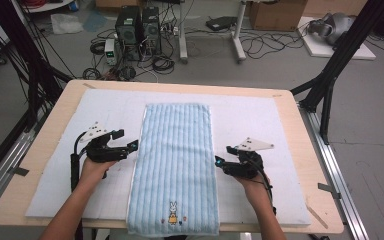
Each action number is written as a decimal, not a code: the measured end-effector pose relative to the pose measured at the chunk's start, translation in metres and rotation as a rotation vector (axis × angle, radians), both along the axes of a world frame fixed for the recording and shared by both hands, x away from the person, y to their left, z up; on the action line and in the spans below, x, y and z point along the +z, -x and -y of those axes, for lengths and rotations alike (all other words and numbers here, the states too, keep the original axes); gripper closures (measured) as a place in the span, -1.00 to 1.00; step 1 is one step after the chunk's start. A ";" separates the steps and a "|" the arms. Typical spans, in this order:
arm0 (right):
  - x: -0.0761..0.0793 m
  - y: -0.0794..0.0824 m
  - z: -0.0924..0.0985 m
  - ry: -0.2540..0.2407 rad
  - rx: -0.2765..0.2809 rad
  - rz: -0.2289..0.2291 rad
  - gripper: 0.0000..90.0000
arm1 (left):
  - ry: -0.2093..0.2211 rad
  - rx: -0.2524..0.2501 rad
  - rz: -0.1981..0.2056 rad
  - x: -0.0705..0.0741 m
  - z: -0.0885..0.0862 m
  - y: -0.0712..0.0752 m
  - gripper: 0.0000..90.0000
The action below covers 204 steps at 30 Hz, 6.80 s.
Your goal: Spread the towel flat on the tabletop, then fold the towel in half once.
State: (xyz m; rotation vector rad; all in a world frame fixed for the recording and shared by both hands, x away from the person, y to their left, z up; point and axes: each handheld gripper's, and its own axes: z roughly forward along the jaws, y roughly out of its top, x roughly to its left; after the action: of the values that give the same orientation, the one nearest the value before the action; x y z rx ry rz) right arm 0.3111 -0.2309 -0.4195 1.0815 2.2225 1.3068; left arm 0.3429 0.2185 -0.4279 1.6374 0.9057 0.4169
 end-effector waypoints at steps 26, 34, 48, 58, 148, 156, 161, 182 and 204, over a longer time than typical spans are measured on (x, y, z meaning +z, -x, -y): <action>0.003 -0.004 0.038 0.095 -0.187 0.041 -0.76 | -0.039 -0.028 -0.002 -0.004 0.004 0.000 -0.57; 0.001 -0.005 0.035 0.110 -0.183 0.032 -0.76 | -0.061 -0.014 -0.039 -0.006 0.003 -0.001 -0.57; 0.003 -0.004 0.044 0.059 -0.207 0.028 -0.76 | -0.049 0.049 -0.052 -0.006 0.001 -0.009 -0.56; 0.001 -0.003 0.047 0.030 -0.217 0.009 -0.76 | -0.085 0.071 -0.108 0.010 0.006 -0.046 -0.52; -0.005 -0.141 -0.045 -0.010 -0.244 -0.201 0.93 | 0.084 0.032 -0.248 -0.013 0.018 -0.110 0.91; 0.006 -0.126 -0.039 -0.063 -0.203 -0.178 0.93 | 0.075 -0.025 -0.203 -0.002 0.014 -0.092 0.91; 0.004 -0.113 -0.034 -0.064 -0.164 -0.190 0.93 | 0.051 -0.054 -0.189 0.001 0.013 -0.081 0.91; 0.015 -0.069 -0.018 -0.131 -0.103 -0.139 0.92 | 0.028 -0.150 -0.117 0.016 0.013 -0.038 0.91; -0.004 -0.026 -0.018 -0.086 -0.007 -0.143 0.91 | 0.019 -0.208 -0.169 -0.004 0.006 -0.003 0.90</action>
State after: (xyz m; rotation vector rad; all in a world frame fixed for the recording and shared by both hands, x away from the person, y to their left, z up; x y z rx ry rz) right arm 0.3372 -0.2126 -0.4235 1.2489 2.2800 1.3732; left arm 0.3456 0.2126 -0.4314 1.7485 0.8497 0.1274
